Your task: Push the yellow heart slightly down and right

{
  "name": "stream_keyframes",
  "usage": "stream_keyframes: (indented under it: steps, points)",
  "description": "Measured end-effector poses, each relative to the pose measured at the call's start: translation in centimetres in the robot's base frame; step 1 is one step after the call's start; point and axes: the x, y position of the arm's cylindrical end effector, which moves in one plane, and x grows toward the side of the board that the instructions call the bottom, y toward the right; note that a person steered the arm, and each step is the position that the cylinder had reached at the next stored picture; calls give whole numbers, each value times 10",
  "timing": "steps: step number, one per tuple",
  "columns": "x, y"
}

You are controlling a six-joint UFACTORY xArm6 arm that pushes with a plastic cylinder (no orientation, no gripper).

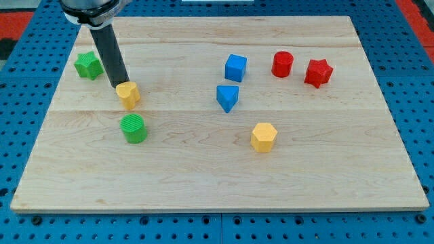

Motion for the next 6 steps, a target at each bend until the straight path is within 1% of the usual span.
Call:
stream_keyframes:
  steps: [1, 3, 4, 5, 6]
  points:
    - [-11, -25]
    - [26, -27]
    - [34, -9]
    - [34, 28]
    - [24, 24]
